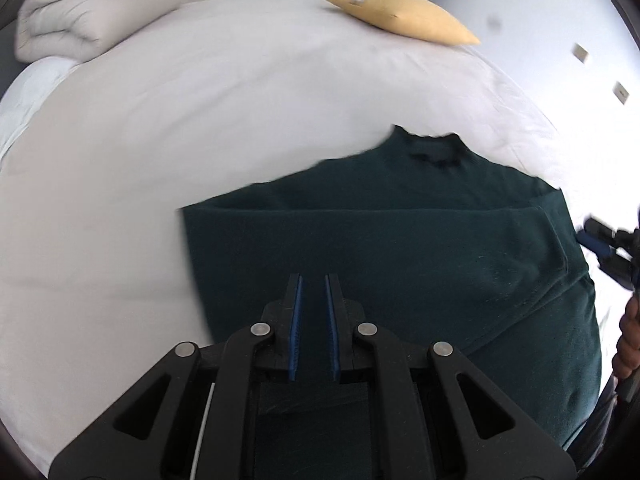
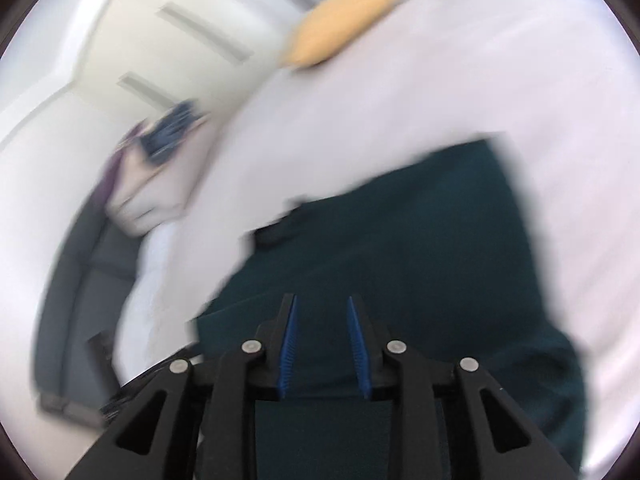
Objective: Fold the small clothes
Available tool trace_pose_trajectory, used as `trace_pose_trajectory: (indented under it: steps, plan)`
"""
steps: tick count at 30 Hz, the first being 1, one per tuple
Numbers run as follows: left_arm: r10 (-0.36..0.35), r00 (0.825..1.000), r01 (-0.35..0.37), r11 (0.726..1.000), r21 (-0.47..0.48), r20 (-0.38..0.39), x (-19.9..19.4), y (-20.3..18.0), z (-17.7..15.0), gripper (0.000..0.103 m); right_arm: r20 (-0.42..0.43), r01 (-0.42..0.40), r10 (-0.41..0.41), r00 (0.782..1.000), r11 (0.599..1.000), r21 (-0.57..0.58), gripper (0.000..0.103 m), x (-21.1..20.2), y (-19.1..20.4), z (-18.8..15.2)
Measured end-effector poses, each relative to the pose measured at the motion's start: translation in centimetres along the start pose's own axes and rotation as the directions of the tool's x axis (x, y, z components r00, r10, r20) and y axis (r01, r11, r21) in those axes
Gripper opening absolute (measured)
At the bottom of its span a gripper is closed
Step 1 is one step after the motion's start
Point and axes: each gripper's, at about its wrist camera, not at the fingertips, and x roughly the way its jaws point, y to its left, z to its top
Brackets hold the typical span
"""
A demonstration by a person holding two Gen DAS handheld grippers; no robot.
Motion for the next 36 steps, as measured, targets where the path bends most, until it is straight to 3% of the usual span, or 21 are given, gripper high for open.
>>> trace_pose_trajectory:
  steps: [1, 3, 5, 6, 7, 8, 10, 13, 16, 20, 22, 24, 26, 27, 28, 29, 30, 32, 34, 36]
  plan:
    - [0.006, 1.000, -0.006, 1.000, 0.002, -0.013, 1.0, -0.2, -0.1, 0.010, -0.031, -0.068, 0.068, 0.997, 0.998, -0.005, 0.037, 1.2, 0.5, 0.2]
    - [0.005, 0.998, -0.007, 1.000, -0.030, -0.057, 2.9, 0.2, -0.7, 0.010, -0.081, -0.157, 0.154, 0.985, 0.987, -0.034, 0.054, 3.9, 1.0, 0.5]
    - [-0.057, 0.998, 0.056, 0.994, -0.094, -0.018, 3.8, 1.4, -1.7, 0.010, -0.124, -0.129, 0.126, 0.984, 0.991, -0.019, 0.059, 6.0, -0.1, 0.3]
    - [-0.091, 0.996, 0.091, 0.989, -0.115, 0.004, 4.1, 2.0, -1.8, 0.010, -0.149, -0.079, 0.080, 0.986, 0.997, 0.007, 0.049, 6.9, -1.4, 0.1]
    - [-0.115, 0.993, 0.115, 0.984, -0.133, 0.009, 4.1, 2.5, -1.9, 0.011, -0.149, -0.081, 0.084, 0.985, 0.996, 0.027, 0.034, 7.0, -2.5, 0.0]
    - [-0.136, 0.991, 0.136, 0.980, -0.148, 0.014, 4.1, 2.9, -2.0, 0.011, -0.132, -0.103, 0.107, 0.985, 0.994, 0.035, 0.029, 6.5, -3.5, -0.1]
    - [-0.166, 0.986, 0.166, 0.970, -0.175, 0.015, 3.9, 3.6, -2.0, 0.011, -0.098, -0.130, 0.136, 0.986, 0.989, 0.070, 0.027, 5.0, -5.7, 0.0]
    - [-0.148, 0.989, 0.150, 0.969, -0.196, 0.026, 2.8, 3.9, -2.8, 0.011, -0.020, -0.119, 0.122, 0.992, 0.987, 0.112, 0.026, 1.7, -8.8, 0.1]
    - [-0.125, 0.991, 0.133, 0.962, -0.238, 0.047, 0.8, 4.1, -4.1, 0.011, 0.018, -0.035, 0.033, 0.999, 0.994, 0.108, 0.028, -1.3, -9.6, 0.0]
    - [-0.122, 0.986, 0.150, 0.948, -0.281, 0.116, -2.6, 4.2, -5.7, 0.011, 0.041, -0.095, 0.095, 0.995, 0.995, 0.007, 0.049, -3.2, -5.6, -0.6]
    - [-0.117, 0.988, 0.140, 0.953, -0.270, 0.102, -3.3, 4.1, -6.4, 0.011, 0.032, -0.117, 0.119, 0.992, 0.992, -0.053, 0.075, -2.6, -3.5, -0.4]
    - [-0.092, 0.993, 0.109, 0.957, -0.267, 0.074, -3.9, 4.2, -7.5, 0.011, -0.002, -0.083, 0.083, 0.997, 0.994, -0.075, 0.080, -0.9, -2.6, -0.8]
    - [-0.092, 0.993, 0.111, 0.952, -0.286, 0.079, -4.8, 4.7, -8.6, 0.011, -0.082, 0.004, -0.008, 0.997, 0.999, -0.054, 0.068, 1.0, -3.9, -1.2]
    - [-0.088, 0.993, 0.109, 0.949, -0.295, 0.084, -5.9, 5.1, -9.6, 0.011, -0.082, 0.032, -0.036, 0.996, 0.998, -0.050, 0.046, 0.7, -4.3, -1.3]
    - [-0.083, 0.993, 0.106, 0.949, -0.297, 0.089, -6.7, 5.3, -10.3, 0.011, -0.071, 0.041, -0.044, 0.997, 0.998, -0.044, 0.045, -0.3, -4.8, -1.4]
    - [-0.078, 0.992, 0.103, 0.949, -0.298, 0.095, -7.8, 5.6, -11.3, 0.011, -0.062, 0.026, -0.028, 0.998, 0.999, -0.025, 0.047, -1.9, -5.3, -1.5]
    - [-0.072, 0.993, 0.098, 0.949, -0.299, 0.096, -8.6, 5.8, -12.2, 0.011, -0.048, 0.029, -0.030, 0.998, 0.999, -0.020, 0.056, -3.5, -5.6, -1.7]
    - [-0.071, 0.994, 0.093, 0.950, -0.299, 0.084, -10.4, 6.5, -14.0, 0.011, 0.004, 0.030, -0.030, 1.000, 0.997, -0.066, 0.065, -7.5, -5.4, -2.3]
    - [-0.089, 0.993, 0.107, 0.948, -0.301, 0.073, -11.9, 7.1, -16.1, 0.011, 0.062, 0.007, 0.001, 0.998, 0.991, -0.133, 0.084, -12.3, -5.2, -3.4]
    - [-0.115, 0.992, 0.128, 0.945, -0.302, 0.060, -13.2, 7.5, -18.2, 0.018, 0.120, 0.006, 0.016, 0.993, 0.983, -0.182, 0.095, -17.1, -5.3, -4.9]
